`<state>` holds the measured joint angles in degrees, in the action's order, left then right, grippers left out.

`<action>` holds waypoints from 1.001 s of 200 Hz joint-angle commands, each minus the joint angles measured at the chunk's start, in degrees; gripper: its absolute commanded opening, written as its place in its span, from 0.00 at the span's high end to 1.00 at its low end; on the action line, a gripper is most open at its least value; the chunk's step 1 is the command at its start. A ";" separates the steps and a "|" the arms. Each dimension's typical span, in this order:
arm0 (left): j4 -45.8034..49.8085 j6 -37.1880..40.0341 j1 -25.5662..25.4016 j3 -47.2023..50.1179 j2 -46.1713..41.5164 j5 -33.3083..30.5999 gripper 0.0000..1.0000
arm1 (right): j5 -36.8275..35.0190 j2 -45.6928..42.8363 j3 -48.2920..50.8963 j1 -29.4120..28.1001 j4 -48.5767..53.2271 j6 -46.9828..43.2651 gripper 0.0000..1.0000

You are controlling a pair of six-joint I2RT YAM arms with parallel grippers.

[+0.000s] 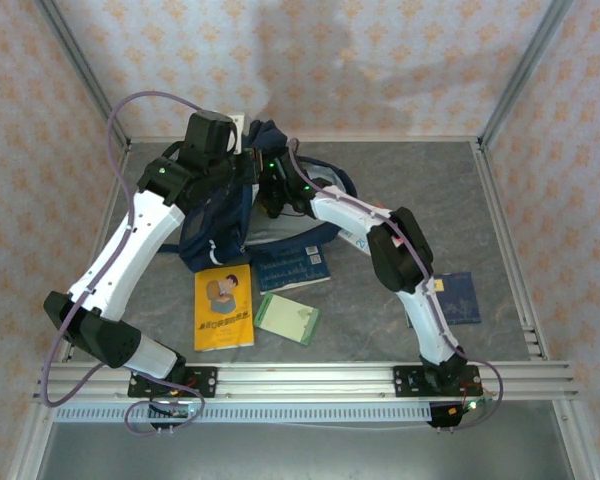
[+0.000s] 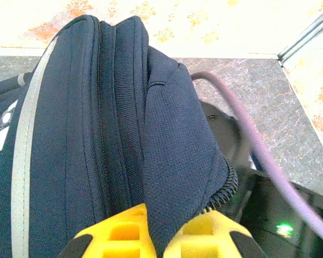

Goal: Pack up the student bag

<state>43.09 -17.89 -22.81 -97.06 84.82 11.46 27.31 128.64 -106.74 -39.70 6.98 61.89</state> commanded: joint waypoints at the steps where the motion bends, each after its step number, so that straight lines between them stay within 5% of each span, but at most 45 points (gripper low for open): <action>1: -6.39 1.85 0.72 -0.74 -2.72 -2.01 1.00 | -2.81 -10.26 1.05 0.57 6.01 -12.49 0.02; 76: -7.18 0.18 1.71 4.16 -2.64 -0.83 1.00 | -11.48 -34.44 17.90 3.40 16.79 -30.46 0.00; 94: -7.31 -0.12 1.72 5.85 -2.72 -0.47 1.00 | -10.49 -38.63 19.70 4.83 23.67 -32.98 0.08; 156: -9.23 -1.17 1.71 12.28 -3.01 1.94 1.00 | -14.64 -48.40 29.80 5.23 43.87 -36.99 0.27; 175: -9.84 -2.12 1.71 13.48 -2.81 3.70 1.00 | -10.68 -48.06 32.30 4.92 47.94 -38.85 0.31; 200: -10.91 -3.66 1.63 15.75 -2.96 4.85 1.00 | -9.37 -44.96 34.14 -0.84 51.03 -43.48 0.29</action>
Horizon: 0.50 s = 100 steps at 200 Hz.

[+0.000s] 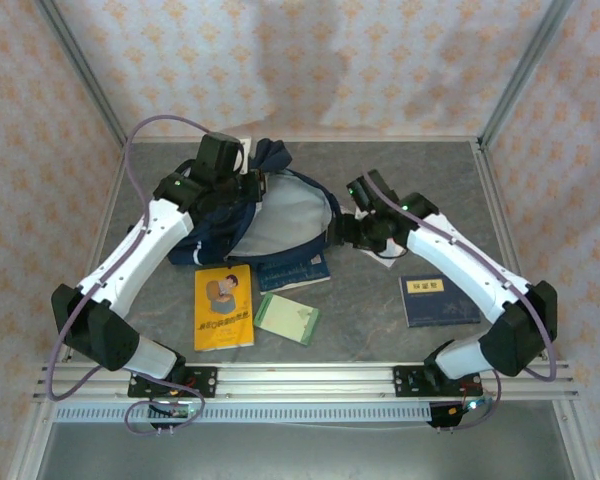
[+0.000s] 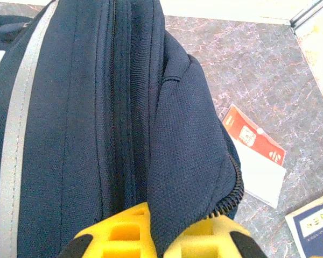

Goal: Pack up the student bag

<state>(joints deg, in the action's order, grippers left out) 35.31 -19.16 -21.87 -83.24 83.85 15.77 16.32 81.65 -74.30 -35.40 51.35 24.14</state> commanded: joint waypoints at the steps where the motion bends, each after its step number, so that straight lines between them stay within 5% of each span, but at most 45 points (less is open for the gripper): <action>1: -3.18 -2.43 0.69 2.03 -2.02 0.61 1.00 | 1.53 2.16 1.75 -5.48 6.66 -5.93 0.29; 31: -3.66 -3.93 0.52 4.29 -2.06 1.28 1.00 | -0.44 7.32 1.60 -13.11 5.48 -8.40 0.25; 100: -0.72 -3.34 0.59 2.14 -2.64 -3.21 1.00 | -0.45 21.71 -3.98 -23.04 0.33 -9.46 0.36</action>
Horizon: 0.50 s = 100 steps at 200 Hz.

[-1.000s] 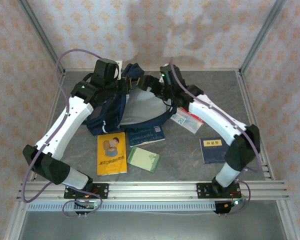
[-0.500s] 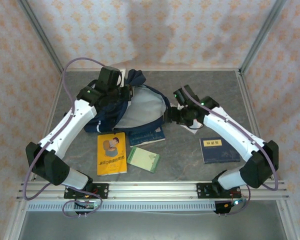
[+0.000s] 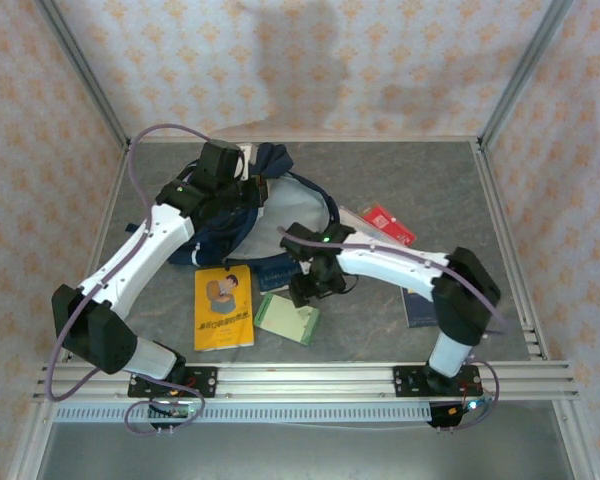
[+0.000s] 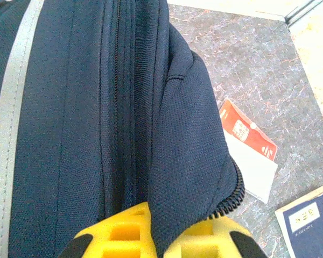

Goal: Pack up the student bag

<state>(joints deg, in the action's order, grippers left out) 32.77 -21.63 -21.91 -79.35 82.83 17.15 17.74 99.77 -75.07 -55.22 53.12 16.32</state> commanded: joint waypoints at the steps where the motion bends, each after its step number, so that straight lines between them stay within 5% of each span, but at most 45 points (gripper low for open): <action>1: 1.88 -0.83 0.64 -1.85 -1.62 -4.63 1.00 | -1.89 3.68 -3.32 -3.35 -1.49 -1.64 0.37; 100: 6.91 0.71 1.85 -9.06 -1.31 -15.10 1.00 | -15.55 9.32 3.73 -6.79 1.15 0.98 0.58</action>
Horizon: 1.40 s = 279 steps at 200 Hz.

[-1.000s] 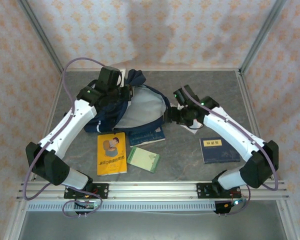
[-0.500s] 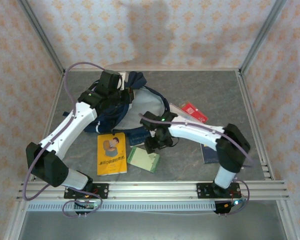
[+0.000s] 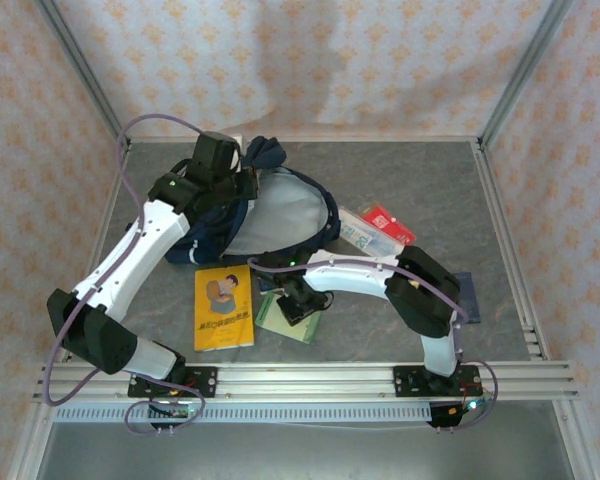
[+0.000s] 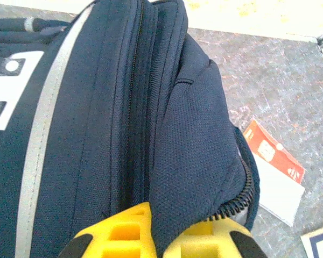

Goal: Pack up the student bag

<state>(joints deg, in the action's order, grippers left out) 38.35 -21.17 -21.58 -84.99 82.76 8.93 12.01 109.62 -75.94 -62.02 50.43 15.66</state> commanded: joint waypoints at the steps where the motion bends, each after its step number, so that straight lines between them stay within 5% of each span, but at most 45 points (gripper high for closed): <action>1: 1.36 0.25 1.53 -3.51 -1.26 -6.98 1.00 | -9.99 -0.68 4.77 0.03 3.90 1.64 0.58; 112: 5.91 2.86 6.01 -10.95 -1.73 -18.22 1.00 | -13.01 -10.22 14.86 6.12 3.71 5.85 0.61; 154: 7.17 -0.09 9.96 -13.80 -1.01 -22.54 1.00 | -11.28 -16.17 14.34 6.37 1.78 5.28 0.54; 229: 3.82 -6.20 17.63 -17.08 7.76 -14.78 1.00 | -9.73 -23.74 16.07 9.42 -0.13 7.84 0.40; 279: 2.00 -6.96 18.17 -18.41 12.65 -7.96 1.00 | -10.38 -24.87 18.05 10.25 -0.25 9.61 0.38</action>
<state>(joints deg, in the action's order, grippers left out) 44.49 -25.41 -3.95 -102.94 94.87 -2.52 2.52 86.02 -59.37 -52.27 50.06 23.42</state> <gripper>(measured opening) 0.057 0.619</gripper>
